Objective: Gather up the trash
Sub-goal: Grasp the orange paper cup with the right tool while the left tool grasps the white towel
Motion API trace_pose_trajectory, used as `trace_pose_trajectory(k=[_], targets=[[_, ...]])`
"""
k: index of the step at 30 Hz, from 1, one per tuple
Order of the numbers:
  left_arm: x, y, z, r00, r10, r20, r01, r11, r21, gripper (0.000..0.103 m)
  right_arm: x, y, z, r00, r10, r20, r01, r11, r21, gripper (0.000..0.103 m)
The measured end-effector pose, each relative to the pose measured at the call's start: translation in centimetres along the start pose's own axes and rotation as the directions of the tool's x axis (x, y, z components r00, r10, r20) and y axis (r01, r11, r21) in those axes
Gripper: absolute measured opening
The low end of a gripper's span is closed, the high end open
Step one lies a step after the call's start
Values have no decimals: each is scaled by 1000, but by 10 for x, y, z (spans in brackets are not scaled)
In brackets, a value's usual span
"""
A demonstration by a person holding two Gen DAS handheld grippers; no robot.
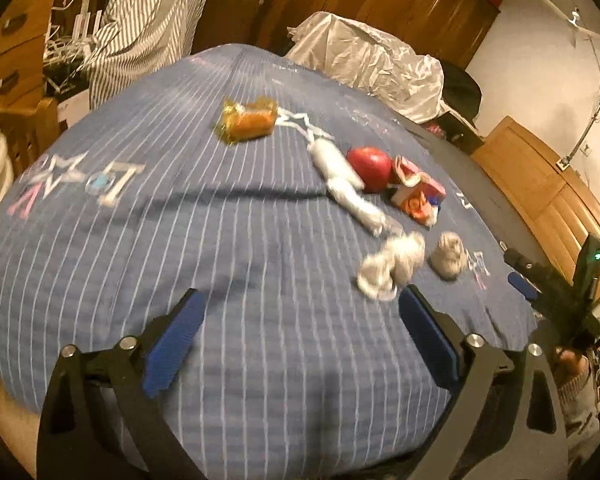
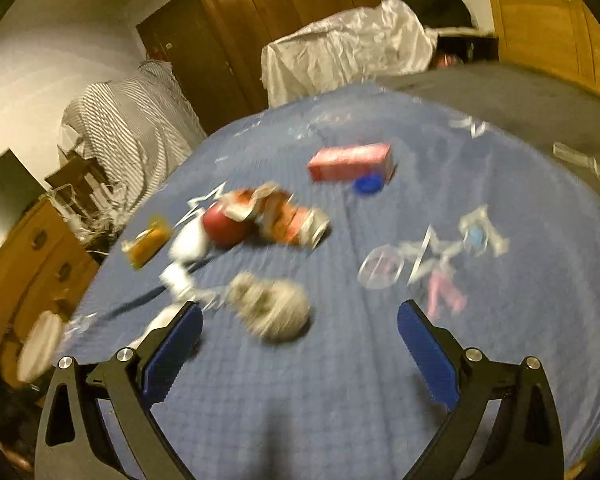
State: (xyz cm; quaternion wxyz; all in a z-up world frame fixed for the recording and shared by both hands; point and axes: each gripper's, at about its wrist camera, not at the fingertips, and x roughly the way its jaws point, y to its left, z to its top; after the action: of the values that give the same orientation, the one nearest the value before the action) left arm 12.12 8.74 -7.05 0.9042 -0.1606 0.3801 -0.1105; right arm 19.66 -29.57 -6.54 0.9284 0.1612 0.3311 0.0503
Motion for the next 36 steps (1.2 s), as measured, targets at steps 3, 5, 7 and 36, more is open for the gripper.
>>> trace_pose_trajectory(k=[3, 5, 7, 36], targets=[[8, -8, 16, 1000, -13, 14, 13, 1000, 13, 87, 26, -12, 29, 1000, -6, 2, 6, 998, -58, 98], [14, -13, 21, 1000, -15, 13, 15, 1000, 27, 86, 51, -12, 49, 1000, 1, -20, -4, 990, -144, 98], [18, -13, 21, 1000, -9, 2, 9, 999, 31, 86, 77, -6, 62, 997, 31, -72, -47, 972, -230, 98], [34, 16, -3, 996, 25, -89, -32, 997, -74, 86, 16, -9, 49, 977, 174, -126, -194, 965, -177, 46]])
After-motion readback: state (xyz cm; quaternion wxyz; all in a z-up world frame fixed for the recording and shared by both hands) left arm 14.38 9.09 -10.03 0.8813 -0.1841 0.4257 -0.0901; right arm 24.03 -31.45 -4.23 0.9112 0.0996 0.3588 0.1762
